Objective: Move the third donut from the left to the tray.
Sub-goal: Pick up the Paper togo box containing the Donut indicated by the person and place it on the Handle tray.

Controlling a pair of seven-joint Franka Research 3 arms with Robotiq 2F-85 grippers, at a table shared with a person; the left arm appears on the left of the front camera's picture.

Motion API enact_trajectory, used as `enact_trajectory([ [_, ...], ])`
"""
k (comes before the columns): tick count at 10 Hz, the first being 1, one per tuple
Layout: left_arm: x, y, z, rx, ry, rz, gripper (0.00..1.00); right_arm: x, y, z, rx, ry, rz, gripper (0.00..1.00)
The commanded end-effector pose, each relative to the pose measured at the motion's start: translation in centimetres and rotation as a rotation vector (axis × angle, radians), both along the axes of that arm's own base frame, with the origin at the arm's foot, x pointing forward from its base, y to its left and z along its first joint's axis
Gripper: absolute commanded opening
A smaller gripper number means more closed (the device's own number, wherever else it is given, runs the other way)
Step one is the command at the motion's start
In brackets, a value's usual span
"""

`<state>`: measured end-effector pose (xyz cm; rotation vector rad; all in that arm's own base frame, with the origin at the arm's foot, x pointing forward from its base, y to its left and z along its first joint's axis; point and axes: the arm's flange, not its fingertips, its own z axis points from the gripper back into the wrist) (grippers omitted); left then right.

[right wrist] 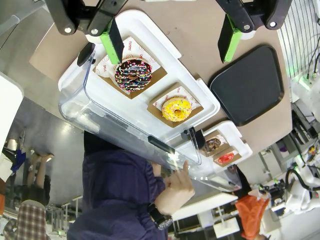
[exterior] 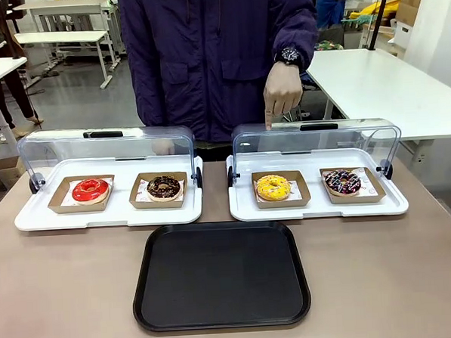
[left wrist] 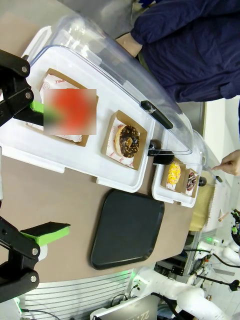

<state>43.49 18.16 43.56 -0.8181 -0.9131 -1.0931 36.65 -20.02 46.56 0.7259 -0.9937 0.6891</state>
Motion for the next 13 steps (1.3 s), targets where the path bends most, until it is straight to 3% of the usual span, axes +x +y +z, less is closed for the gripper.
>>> enact_trajectory([
  [1, -0.05, -0.03, 0.17, 0.0, -0.008, -0.002, 1.0, 0.38, -0.1, 0.04, 0.009, -0.037, 0.005, 1.0],
  [13, -0.05, -0.03, 0.17, 0.0, -0.008, -0.002, 1.0, 0.38, -0.1, 0.04, 0.009, -0.037, 0.005, 1.0],
])
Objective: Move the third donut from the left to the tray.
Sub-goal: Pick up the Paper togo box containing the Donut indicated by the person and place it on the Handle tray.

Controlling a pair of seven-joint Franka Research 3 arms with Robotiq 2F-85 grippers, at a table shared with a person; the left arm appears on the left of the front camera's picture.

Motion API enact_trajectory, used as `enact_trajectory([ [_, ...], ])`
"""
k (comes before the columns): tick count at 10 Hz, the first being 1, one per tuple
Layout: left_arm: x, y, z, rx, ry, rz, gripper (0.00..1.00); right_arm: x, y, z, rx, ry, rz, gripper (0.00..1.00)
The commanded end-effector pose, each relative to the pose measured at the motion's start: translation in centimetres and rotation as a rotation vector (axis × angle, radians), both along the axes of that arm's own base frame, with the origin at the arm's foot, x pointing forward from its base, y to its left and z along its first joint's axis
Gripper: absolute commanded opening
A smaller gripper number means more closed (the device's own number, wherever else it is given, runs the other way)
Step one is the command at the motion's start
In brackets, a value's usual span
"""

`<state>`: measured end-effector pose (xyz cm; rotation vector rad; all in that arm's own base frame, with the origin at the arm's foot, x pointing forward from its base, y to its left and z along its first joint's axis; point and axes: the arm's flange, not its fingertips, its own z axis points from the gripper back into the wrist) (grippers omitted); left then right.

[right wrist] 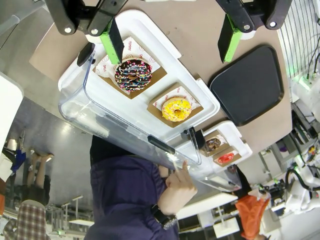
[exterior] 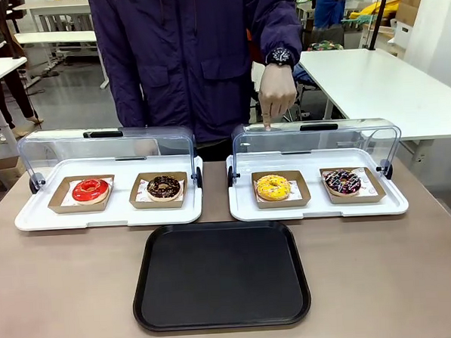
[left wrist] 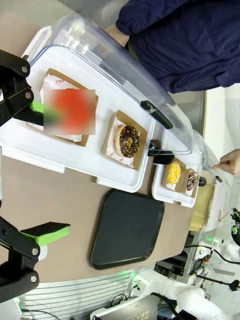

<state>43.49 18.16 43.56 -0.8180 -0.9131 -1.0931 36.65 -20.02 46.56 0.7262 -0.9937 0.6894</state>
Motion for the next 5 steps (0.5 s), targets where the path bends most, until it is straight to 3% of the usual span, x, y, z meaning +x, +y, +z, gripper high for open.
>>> enact_trajectory([
  [1, -0.1, 0.0, 0.2, 0.0, -0.008, -0.002, 1.0, 0.0, 0.0, 0.0, 0.0, 0.0, 0.0, 1.0],
  [5, -0.1, 0.0, 0.2, 0.0, -0.008, -0.002, 1.0, 5.4, 8.2, 4.8, -0.23, 0.067, 0.113, 1.0],
])
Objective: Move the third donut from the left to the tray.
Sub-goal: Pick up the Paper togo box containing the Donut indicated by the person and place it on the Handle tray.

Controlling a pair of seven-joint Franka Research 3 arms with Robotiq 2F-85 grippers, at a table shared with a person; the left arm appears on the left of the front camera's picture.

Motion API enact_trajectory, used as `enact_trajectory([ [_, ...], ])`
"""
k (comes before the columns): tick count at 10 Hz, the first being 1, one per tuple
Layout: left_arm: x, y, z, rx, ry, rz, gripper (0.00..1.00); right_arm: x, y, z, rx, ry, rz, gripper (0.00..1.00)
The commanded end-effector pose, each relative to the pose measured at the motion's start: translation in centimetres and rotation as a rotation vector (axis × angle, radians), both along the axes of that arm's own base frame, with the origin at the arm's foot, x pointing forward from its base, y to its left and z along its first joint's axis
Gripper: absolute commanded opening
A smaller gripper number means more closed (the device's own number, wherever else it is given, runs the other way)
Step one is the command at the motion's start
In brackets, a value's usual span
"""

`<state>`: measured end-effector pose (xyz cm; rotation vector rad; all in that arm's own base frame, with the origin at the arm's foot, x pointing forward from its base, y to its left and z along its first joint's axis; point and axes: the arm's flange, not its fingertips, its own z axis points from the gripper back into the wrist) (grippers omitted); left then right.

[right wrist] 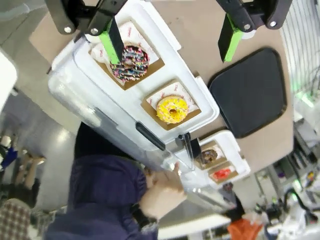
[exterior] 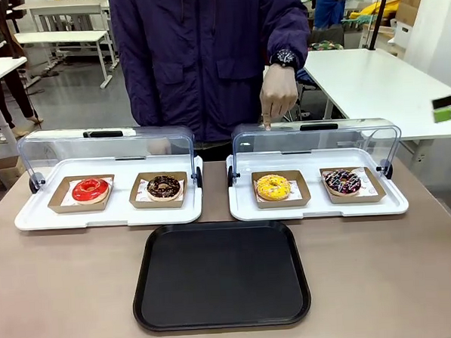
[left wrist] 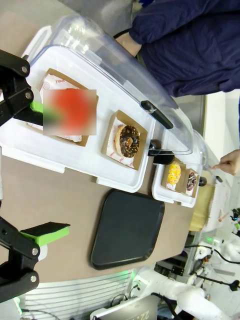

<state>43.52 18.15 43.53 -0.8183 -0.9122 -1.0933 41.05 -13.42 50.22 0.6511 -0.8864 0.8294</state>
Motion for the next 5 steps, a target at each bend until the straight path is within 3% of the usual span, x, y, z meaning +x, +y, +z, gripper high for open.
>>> enact_trajectory([
  [1, -0.1, 0.0, 0.2, 0.0, -0.008, -0.002, 1.0, 2.0, 4.1, 1.5, -0.151, 0.068, 0.047, 1.0],
  [3, -0.1, 0.0, 0.2, 0.0, -0.008, -0.002, 1.0, 3.2, 9.1, 0.9, -0.328, 0.103, 0.122, 1.0],
  [5, -0.1, 0.0, 0.2, 0.0, -0.008, -0.002, 1.0, 3.9, 13.4, -1.7, -0.496, 0.128, 0.178, 1.0],
])
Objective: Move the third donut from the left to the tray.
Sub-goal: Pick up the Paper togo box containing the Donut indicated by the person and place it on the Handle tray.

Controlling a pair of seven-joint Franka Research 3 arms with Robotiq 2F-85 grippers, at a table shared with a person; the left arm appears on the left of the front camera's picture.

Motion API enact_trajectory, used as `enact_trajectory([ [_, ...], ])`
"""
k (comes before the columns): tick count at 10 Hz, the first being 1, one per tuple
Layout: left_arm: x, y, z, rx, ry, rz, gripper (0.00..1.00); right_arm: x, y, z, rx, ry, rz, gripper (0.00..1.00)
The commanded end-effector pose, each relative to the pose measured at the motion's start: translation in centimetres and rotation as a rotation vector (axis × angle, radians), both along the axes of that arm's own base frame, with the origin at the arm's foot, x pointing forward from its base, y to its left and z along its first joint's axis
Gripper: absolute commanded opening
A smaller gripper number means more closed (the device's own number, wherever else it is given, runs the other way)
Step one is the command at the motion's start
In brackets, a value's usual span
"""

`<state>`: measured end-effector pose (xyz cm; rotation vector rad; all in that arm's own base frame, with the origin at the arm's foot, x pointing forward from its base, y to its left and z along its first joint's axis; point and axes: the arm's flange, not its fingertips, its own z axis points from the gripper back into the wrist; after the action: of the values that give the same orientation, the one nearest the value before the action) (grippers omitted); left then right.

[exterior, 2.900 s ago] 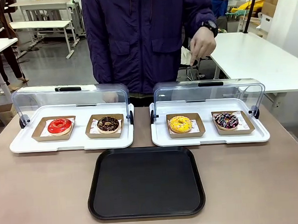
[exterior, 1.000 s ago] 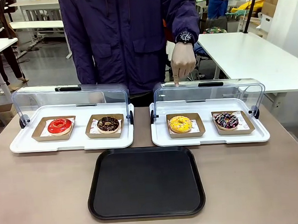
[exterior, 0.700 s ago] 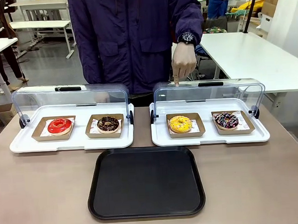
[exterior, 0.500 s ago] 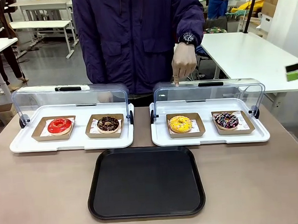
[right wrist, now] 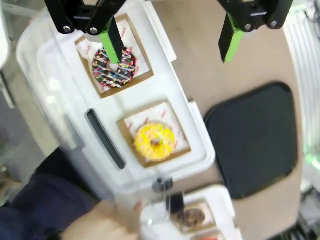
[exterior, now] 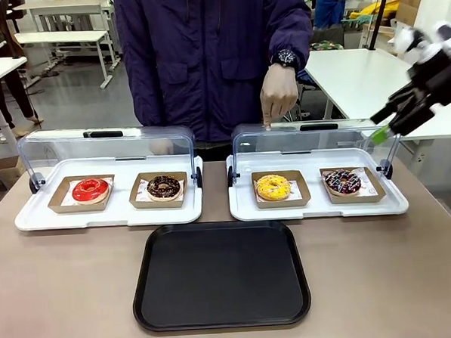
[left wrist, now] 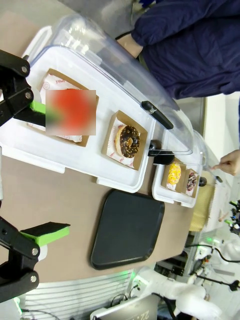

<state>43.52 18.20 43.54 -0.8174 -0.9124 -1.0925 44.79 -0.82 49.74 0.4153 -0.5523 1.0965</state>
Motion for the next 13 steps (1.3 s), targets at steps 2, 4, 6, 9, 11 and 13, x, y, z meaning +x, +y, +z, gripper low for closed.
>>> enact_trajectory([
  [2, -0.1, -0.1, 0.2, -0.001, -0.008, -0.003, 1.0, 0.9, 3.8, -4.4, -0.217, 0.049, 0.02, 1.0],
  [4, -0.1, -0.1, 0.2, -0.001, -0.008, -0.003, 1.0, 0.5, 5.6, -6.1, -0.244, -0.005, 0.036, 1.0],
  [6, -0.1, -0.1, 0.2, -0.001, -0.008, -0.003, 1.0, 0.7, 4.3, -5.2, -0.201, 0.036, 0.064, 1.0],
  [9, -0.1, -0.1, 0.2, -0.001, -0.008, -0.003, 1.0, 0.7, 4.4, -5.9, -0.21, 0.027, 0.065, 1.0],
  [11, -0.1, -0.1, 0.2, -0.001, -0.008, -0.003, 1.0, 1.9, 10.4, -7.0, -0.319, 0.006, 0.12, 1.0],
  [13, -0.1, -0.1, 0.2, -0.001, -0.008, -0.003, 1.0, 2.9, 13.8, -8.1, -0.36, 0.026, 0.171, 1.0],
])
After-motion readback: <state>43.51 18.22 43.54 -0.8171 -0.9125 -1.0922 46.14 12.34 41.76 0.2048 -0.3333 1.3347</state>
